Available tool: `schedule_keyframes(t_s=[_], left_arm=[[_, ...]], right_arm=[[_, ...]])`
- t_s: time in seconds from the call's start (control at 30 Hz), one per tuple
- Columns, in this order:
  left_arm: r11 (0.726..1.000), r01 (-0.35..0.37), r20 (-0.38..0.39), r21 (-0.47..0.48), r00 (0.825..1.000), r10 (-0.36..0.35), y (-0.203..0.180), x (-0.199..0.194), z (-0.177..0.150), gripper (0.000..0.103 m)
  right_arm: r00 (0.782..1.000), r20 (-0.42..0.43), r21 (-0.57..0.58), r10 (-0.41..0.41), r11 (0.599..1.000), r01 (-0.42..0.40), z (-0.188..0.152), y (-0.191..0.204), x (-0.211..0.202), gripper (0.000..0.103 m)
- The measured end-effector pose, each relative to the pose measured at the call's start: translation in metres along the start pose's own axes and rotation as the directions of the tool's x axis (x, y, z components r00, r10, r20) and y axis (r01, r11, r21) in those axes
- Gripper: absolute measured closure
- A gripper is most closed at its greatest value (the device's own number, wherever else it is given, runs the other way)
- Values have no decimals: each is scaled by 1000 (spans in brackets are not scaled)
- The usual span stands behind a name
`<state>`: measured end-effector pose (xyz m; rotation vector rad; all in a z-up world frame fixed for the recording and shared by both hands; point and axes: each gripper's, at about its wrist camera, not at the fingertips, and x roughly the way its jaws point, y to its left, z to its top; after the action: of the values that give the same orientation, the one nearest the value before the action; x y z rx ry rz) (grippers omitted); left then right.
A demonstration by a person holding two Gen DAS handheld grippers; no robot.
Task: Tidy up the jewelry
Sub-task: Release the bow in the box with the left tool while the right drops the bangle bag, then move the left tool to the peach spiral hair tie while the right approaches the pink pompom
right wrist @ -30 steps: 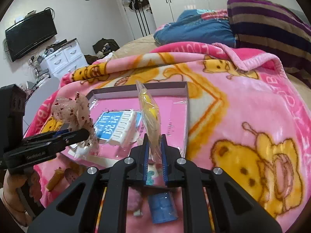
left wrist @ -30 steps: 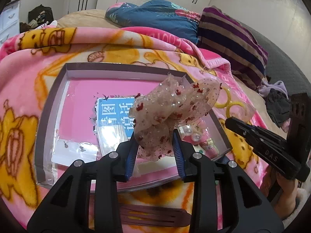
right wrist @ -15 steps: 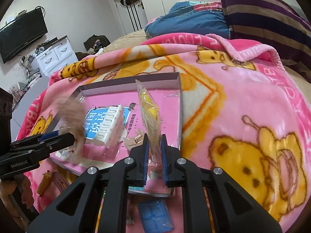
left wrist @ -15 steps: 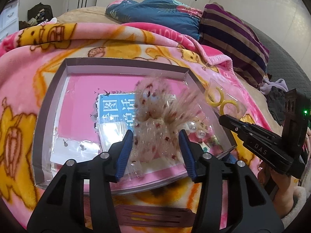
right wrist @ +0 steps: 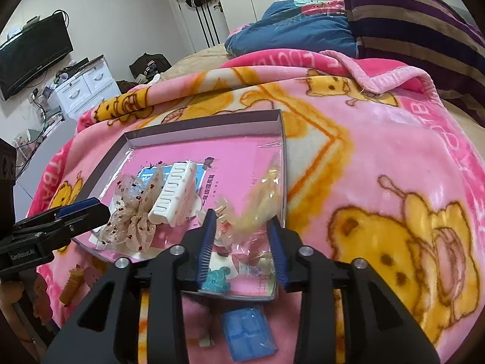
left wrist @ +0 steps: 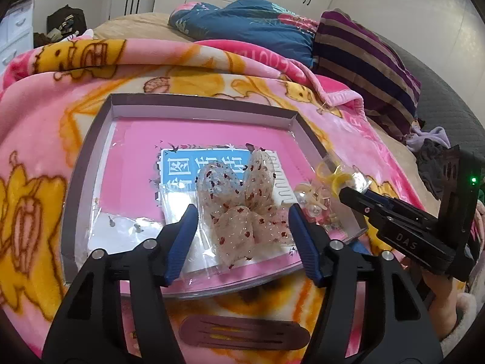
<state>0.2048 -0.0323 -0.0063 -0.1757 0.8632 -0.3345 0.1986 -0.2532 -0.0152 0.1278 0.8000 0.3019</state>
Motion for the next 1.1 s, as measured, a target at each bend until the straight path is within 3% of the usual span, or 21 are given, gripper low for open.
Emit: schedule_keyframes(t_s=[0.6,0.83,1.1], left_arm=[[999,-36,30,4,999,35,-3,-21,-3,19],[998,-57,52,-2,997,57,-5,-36,-5,9],[997,-78,75,-17,994,79,-2,-57,-10,9]], right_arm=[[996,91,-12,-12,1000,13,-1,6,-45,21],[993,119,-24,-12,1000,15,-1,8,-63,17],[990,142,-61,17,998,-8,-6,17,-83,15]])
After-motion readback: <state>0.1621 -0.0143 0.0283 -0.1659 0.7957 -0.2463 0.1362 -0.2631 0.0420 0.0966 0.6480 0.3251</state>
